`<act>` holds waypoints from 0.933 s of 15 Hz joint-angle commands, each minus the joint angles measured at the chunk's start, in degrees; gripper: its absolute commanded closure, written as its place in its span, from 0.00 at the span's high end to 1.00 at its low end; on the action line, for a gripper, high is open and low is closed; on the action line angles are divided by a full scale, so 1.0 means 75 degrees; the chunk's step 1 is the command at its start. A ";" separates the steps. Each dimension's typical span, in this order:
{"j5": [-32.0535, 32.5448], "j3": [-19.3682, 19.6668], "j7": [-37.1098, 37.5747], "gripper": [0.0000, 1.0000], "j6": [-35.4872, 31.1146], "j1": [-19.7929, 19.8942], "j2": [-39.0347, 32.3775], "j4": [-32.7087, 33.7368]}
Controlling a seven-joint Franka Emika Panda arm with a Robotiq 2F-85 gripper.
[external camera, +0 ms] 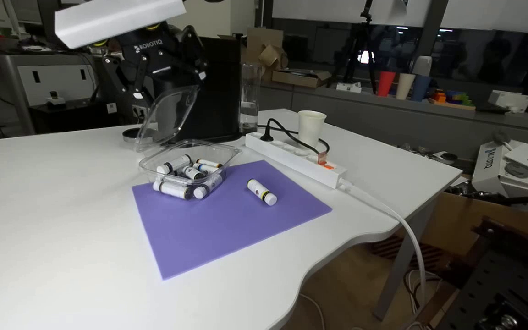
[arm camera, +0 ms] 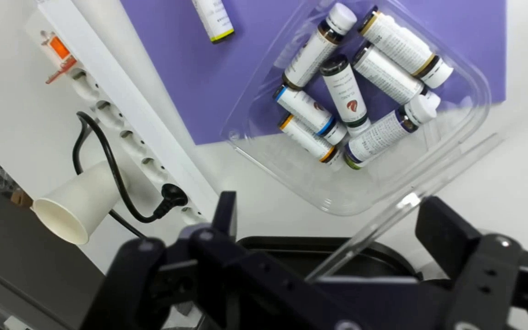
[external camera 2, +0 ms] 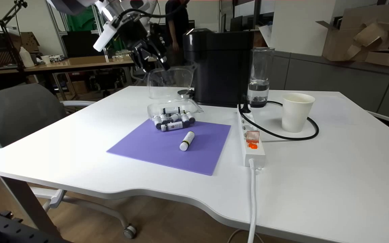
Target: Close the lid of the clear bowl
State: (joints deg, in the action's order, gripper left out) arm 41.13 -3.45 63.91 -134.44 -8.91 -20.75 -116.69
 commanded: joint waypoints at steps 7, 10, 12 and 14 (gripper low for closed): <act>-0.0534 0.0728 -0.0124 1.00 -0.0617 0.0353 0.0588 -0.1101; -0.0980 0.0747 -0.0617 1.00 -0.1183 0.0526 0.0650 -0.1368; -0.1740 0.0605 -0.1572 1.00 -0.1941 0.0711 0.0759 -0.1655; -0.2418 0.0594 -0.2534 1.00 -0.2278 0.0684 0.0864 -0.1862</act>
State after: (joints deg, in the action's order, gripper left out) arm 28.72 1.79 53.11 -148.18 -4.56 -17.53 -126.78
